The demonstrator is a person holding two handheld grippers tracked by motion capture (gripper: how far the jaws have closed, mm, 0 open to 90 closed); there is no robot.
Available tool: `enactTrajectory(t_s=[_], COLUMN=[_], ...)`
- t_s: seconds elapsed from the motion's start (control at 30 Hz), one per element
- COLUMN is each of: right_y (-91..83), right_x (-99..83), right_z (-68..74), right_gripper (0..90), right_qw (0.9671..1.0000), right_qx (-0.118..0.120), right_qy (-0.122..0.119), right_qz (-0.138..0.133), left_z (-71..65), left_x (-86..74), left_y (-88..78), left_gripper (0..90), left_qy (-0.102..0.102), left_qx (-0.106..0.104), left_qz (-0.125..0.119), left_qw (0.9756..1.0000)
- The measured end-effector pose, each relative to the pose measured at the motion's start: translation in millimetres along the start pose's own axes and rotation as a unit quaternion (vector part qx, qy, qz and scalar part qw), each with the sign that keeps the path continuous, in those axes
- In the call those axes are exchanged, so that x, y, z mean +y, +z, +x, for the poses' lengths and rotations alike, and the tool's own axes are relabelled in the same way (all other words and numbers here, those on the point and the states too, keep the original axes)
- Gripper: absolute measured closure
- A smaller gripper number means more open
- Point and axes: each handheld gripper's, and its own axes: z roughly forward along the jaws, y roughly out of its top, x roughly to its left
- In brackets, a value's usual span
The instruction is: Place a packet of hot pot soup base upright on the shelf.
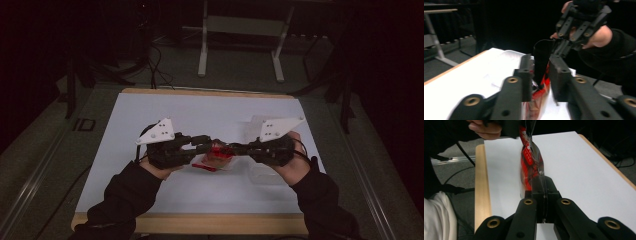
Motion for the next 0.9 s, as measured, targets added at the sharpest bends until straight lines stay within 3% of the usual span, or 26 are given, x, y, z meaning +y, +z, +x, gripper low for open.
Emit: enactTrajectory(t_s=[0.1, 0.13, 0.2, 0.23, 0.3, 0.53, 0.67, 0.77, 0.9], right_y=[-7.4, -7.4, -9.2, -11.2, -17.8, -34.1, -47.5, -59.6, -76.9], right_x=[-1.0, -1.0, -1.0, -0.9, -0.1, -0.7, -2.4, -4.3, -8.0], right_z=[-1.8, -1.8, -2.1, -2.1, -2.7, -4.6, -8.0, -10.4, -16.1], right_gripper=[90.0, 90.0, 90.0, 90.0, 90.0, 90.0, 90.0, 90.0, 90.0], right_qw=[1.0000, 1.0000, 1.0000, 0.9999, 0.9998, 0.9994, 0.9990, 0.9987, 0.9981], right_qx=[-0.006, -0.006, -0.007, -0.011, -0.017, -0.032, -0.040, -0.045, -0.052], right_qy=[0.001, 0.001, -0.001, -0.002, -0.004, -0.012, -0.019, -0.026, -0.033], right_qz=[0.001, 0.001, 0.002, 0.003, 0.004, 0.009, 0.008, 0.001, -0.004], left_z=[-0.8, -0.9, -1.0, -1.1, -1.5, 4.0, 7.8, 9.0, 10.1], left_x=[1.9, 2.4, 2.7, 2.2, 1.1, -8.7, -19.9, -33.1, -49.3], left_y=[-2.7, -3.4, -4.4, -6.3, -8.4, -18.1, -24.0, -26.0, -30.6], left_gripper=[56.0, 56.0, 45.9, 45.9, 36.1, 15.3, 13.8, 3.1, 1.4], left_qy=[0.000, -0.001, 0.000, -0.005, -0.004, -0.025, -0.045, -0.051, -0.060], left_qx=[-0.005, -0.008, -0.009, -0.010, 0.000, 0.004, 0.018, 0.032, 0.043], left_qz=[0.001, 0.003, 0.006, 0.007, 0.010, 0.014, 0.014, 0.031, 0.044], left_qw=[1.0000, 1.0000, 0.9999, 0.9999, 0.9999, 0.9996, 0.9987, 0.9977, 0.9963])
